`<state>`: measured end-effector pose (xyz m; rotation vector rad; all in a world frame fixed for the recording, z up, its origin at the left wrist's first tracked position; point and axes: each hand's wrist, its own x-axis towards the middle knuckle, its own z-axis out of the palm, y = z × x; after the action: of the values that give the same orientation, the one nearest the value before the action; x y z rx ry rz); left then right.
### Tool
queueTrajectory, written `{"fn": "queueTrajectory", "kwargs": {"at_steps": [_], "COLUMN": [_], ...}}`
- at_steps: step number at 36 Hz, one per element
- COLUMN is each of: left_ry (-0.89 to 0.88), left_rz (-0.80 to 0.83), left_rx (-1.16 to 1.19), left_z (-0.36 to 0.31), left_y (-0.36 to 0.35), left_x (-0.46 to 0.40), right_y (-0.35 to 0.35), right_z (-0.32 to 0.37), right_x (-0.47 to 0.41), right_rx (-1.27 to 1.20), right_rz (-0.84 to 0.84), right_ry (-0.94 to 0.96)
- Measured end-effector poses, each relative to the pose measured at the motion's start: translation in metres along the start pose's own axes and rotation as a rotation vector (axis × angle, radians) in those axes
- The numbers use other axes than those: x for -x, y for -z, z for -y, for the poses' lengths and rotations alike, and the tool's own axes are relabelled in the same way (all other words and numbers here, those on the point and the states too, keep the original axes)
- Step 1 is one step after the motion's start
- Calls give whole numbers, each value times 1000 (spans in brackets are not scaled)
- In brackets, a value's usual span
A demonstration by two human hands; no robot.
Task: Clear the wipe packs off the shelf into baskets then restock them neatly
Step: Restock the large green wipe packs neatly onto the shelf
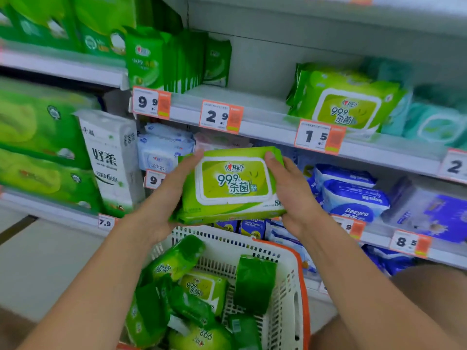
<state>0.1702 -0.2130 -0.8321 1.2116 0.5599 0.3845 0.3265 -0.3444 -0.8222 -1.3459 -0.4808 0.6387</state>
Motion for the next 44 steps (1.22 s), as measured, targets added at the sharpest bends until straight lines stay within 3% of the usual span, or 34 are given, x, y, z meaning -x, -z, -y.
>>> {"fn": "queueTrajectory", "kwargs": {"at_steps": [6,12,16,19,24,26,28,31,37,41,44], "left_ry": [-267,-552,-658,-625,-516,-467,-468,-359,-84,-72,-66], "left_rz": [-81,8,36,36,-95,-125,-34,51,83,117,125], "left_rx": [-93,-330,-456,-597,-914,-1063,-1242,-1435,-1792,-1901,-1895], "left_z": [-10,-110,-167,-180,-154,-149,-149,-152,-157,-163,-163], "left_y": [-6,-9,-20,-16,-13,-13,-16,-25,-21,-19,-21], "left_x": [-16,-50,-86,-130,-208,-227,-239,-245,-255,-257,-259], "right_y": [2,-2,-3,3,-7,-20,-34,-53,-56,-49,-48], "right_z": [23,93,137,162,173,169,167,165,170,174,167], "right_x": [-12,-47,-95,-134,-179,-193,-209,-239,-294,-320,-345], "right_rx": [122,241,304,563,1594,1852,1905,1916,1958,1954,1912], "right_rz": [27,168,128,97,2,2,44,190,190,237,145], "right_ry": [171,458,565,579,529,562,608,525,447,344,329]}}
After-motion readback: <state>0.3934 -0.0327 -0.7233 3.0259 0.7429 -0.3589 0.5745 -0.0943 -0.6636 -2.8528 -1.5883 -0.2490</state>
